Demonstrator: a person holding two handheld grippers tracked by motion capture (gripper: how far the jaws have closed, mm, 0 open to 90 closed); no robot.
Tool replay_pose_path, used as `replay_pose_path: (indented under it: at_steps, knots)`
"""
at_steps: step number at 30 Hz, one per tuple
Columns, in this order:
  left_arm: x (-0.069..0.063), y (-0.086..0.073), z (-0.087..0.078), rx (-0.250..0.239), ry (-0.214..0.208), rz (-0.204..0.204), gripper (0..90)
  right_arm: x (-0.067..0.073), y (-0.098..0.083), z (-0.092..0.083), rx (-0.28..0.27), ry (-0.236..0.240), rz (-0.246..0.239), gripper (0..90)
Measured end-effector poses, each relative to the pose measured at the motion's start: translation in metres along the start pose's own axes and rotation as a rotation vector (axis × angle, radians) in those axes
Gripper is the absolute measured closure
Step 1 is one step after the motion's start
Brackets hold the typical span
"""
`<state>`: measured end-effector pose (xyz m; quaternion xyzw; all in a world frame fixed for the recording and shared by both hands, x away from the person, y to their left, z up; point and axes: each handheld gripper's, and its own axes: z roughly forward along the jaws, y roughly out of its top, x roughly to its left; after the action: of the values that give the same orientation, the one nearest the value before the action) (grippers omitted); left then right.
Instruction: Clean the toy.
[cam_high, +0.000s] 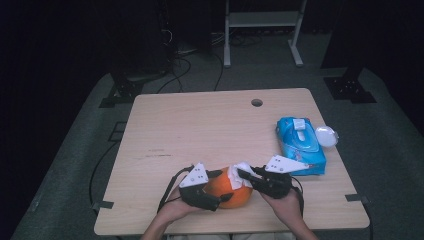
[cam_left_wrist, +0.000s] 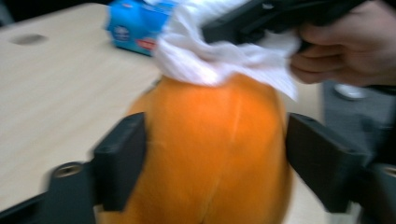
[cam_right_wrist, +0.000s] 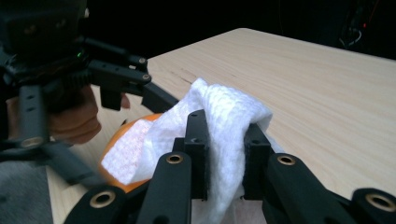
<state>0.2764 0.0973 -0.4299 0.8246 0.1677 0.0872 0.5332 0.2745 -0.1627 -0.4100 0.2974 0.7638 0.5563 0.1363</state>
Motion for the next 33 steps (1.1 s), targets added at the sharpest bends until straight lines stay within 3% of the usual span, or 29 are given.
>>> replay_pose_path:
  at_steps: [2, 5, 7, 12, 16, 19, 21, 24, 26, 28, 33]
  knots:
    - [-0.001, 0.0, 0.002, 0.01, 0.02, 0.002, 22.7, 0.005, 0.002, -0.001, -0.008, 0.009, -0.008, 76.3]
    - [0.0, 0.003, -0.001, 0.005, 0.059, 0.01, 34.2, 0.021, 0.008, 0.001, -0.013, 0.042, -0.063, 76.0]
    - [0.003, 0.002, -0.005, 0.007, 0.055, 0.0, 36.8, 0.023, 0.009, 0.002, -0.017, 0.037, -0.078, 76.1]
    - [0.013, -0.003, -0.011, -0.012, 0.057, -0.061, 37.8, 0.001, -0.001, 0.0, -0.027, -0.004, 0.011, 76.2]
    - [0.015, -0.003, -0.012, -0.013, 0.071, -0.075, 37.9, -0.002, -0.001, -0.003, -0.029, -0.032, 0.034, 76.4]
    - [0.016, -0.003, -0.012, -0.009, 0.065, -0.068, 38.1, 0.013, 0.004, 0.0, -0.039, 0.007, -0.015, 76.3]
    - [0.018, -0.004, -0.014, -0.006, 0.058, -0.071, 38.2, 0.018, 0.005, 0.002, -0.033, 0.004, -0.044, 76.4]
    - [0.021, -0.006, -0.018, -0.011, 0.06, -0.089, 38.4, 0.004, 0.0, 0.002, -0.024, -0.022, -0.008, 76.4]
    - [0.023, -0.008, -0.02, -0.019, 0.06, -0.107, 38.5, -0.007, -0.006, 0.0, -0.017, -0.043, 0.045, 76.4]
    - [0.025, -0.009, -0.021, -0.022, 0.062, -0.114, 38.7, -0.009, -0.009, -0.001, -0.018, -0.034, 0.079, 76.4]
    - [0.03, -0.01, -0.022, -0.028, 0.075, -0.134, 39.1, 0.012, 0.001, 0.002, -0.037, 0.031, 0.006, 76.4]
